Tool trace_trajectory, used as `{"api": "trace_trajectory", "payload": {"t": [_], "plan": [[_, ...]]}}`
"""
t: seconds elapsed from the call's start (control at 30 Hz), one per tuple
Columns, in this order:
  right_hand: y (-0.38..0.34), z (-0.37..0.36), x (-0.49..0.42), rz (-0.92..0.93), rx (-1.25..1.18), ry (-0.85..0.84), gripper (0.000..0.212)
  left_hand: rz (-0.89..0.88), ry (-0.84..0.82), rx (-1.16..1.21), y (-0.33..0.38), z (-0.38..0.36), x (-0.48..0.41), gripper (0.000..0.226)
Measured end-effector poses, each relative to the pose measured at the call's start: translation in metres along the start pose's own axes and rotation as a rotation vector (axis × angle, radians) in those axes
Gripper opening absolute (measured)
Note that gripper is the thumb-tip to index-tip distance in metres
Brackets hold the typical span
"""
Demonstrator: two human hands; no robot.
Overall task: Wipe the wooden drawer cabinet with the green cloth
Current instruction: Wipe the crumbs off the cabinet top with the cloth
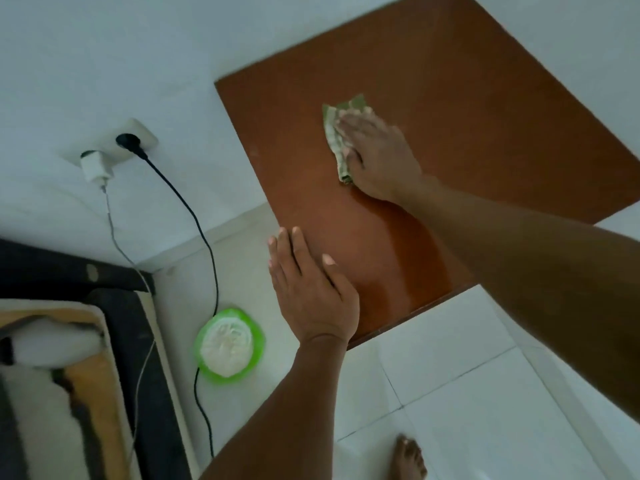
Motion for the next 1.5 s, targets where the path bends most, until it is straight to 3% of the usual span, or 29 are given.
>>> {"api": "trace_trajectory", "payload": {"t": [0.2, 0.33, 0.47, 0.53, 0.63, 0.73, 0.8, 0.9, 1.07, 1.13, 1.2, 1.33, 1.4, 1.5], "plan": [[-0.018, 0.001, 0.114, 0.303, -0.036, -0.135, 0.051, -0.014, -0.012, 0.095, -0.001, -0.004, -0.001, 0.056], [-0.017, 0.01, 0.214, 0.333, -0.151, -0.172, 0.07, -0.116, -0.052, 0.048, 0.005, -0.005, -0.002, 0.058], [-0.022, 0.016, 0.287, 0.358, -0.154, -0.38, 0.06, -0.197, -0.073, -0.002, 0.009, -0.006, -0.001, 0.058], [-0.022, 0.036, 0.302, 0.258, -0.245, -0.363, 0.05, -0.22, -0.086, -0.023, 0.011, -0.006, -0.001, 0.058], [-0.016, 0.088, 0.275, 0.068, -0.378, -0.05, 0.035, -0.261, -0.081, -0.046, 0.013, -0.007, -0.001, 0.057], [0.002, 0.117, 0.221, -0.092, -0.207, 0.224, 0.031, -0.302, -0.093, -0.068, 0.015, -0.007, 0.0, 0.057], [0.022, 0.106, 0.184, -0.256, -0.131, 0.208, 0.036, -0.32, -0.099, -0.079, 0.015, -0.007, -0.001, 0.057], [0.031, 0.065, 0.162, -0.424, -0.004, 0.028, 0.038, -0.337, -0.108, -0.081, 0.016, -0.007, 0.0, 0.056], [-0.026, 0.04, 0.213, -0.285, 0.019, -0.103, 0.038, -0.368, -0.132, -0.119, 0.017, -0.008, -0.002, 0.058], [-0.044, 0.044, 0.236, -0.337, -0.153, -0.235, 0.032, -0.369, -0.148, -0.128, 0.018, -0.008, -0.003, 0.058], [-0.054, 0.054, 0.25, -0.511, -0.487, -0.28, 0.02, -0.376, -0.148, -0.134, 0.019, -0.007, -0.002, 0.058], [-0.038, 0.063, 0.268, -0.912, -1.497, 0.033, 0.025, -0.365, -0.152, -0.144, 0.018, -0.007, -0.002, 0.058], [-0.038, 0.058, 0.275, -0.987, -1.991, 0.198, 0.042, -0.366, -0.149, -0.146, 0.019, -0.006, -0.002, 0.058], [-0.043, 0.045, 0.281, -1.034, -2.244, 0.327, 0.034, -0.37, -0.14, -0.135, 0.019, -0.005, -0.003, 0.057]]}}
Point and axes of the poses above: each hand's wrist, its own x-axis away from the middle knuckle, its own z-axis out of the back of the hand, y = z × x, the point moved 5 cm from there along -x, towards the middle knuckle, and after that the axes turned 5 degrees about -x, right-handed, at the moved point
